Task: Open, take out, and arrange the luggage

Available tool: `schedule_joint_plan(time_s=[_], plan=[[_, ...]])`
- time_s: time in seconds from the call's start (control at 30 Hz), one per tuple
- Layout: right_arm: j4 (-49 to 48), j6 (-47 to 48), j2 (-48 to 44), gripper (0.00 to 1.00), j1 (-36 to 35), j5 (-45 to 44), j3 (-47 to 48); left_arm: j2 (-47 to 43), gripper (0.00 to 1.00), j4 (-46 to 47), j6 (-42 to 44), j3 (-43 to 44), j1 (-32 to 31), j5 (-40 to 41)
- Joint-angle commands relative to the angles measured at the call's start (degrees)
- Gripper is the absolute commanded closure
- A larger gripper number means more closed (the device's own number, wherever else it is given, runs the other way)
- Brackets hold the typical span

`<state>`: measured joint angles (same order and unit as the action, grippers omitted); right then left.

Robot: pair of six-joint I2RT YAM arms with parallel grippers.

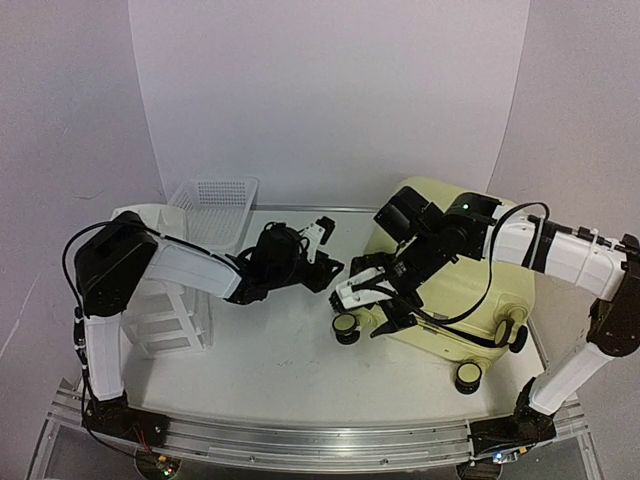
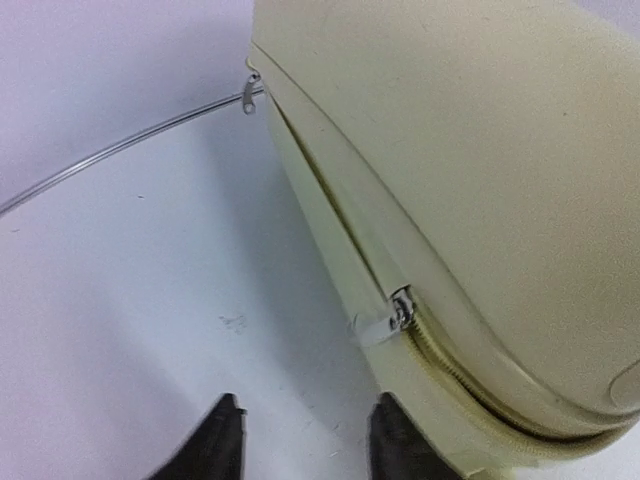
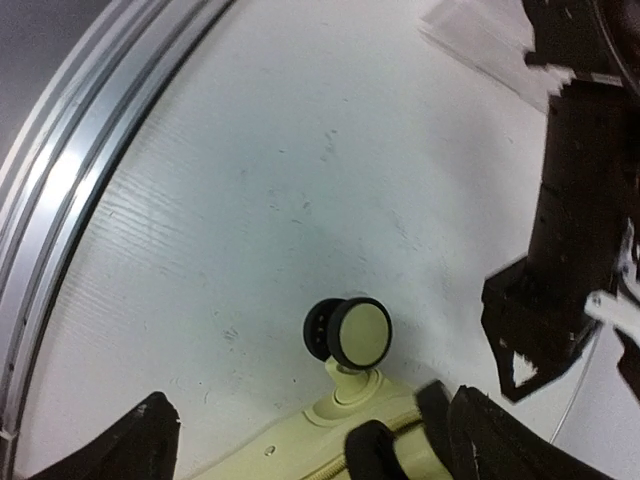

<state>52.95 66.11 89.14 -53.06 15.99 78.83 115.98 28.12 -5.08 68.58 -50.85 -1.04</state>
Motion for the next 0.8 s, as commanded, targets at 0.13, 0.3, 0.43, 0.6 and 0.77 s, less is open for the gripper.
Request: schedule_joint_plan(time_s=[0.13, 0.3, 0.43, 0.6, 0.77], plan=[[-6.5, -44.3, -4.6, 0.02, 0.2, -29.0, 10.5, -25.0, 0.05, -11.3, -2.4, -4.9, 1.2, -4.3], [2.2, -64.1, -2.4, 0.02, 13.3, -37.8, 18.5, -33.7, 0.0, -13.9, -5.5, -7.4, 1.2, -8.3], [10.3, -81.1, 0.4, 0.02, 40.0, -17.2, 21.2, -36.8, 0.01, -15.2, -10.8, -7.8, 1.2, -10.2], [11.3, -95.1, 0.2, 0.02, 60.4, -1.5, 11.5, -36.3, 0.01, -15.5, -16.5, -7.1, 1.1, -17.0], [9.7, -94.1, -6.2, 0.02, 64.6, -2.3, -1.1, -32.2, 0.0, -17.2, -11.9, -5.8, -5.3, -12.5]])
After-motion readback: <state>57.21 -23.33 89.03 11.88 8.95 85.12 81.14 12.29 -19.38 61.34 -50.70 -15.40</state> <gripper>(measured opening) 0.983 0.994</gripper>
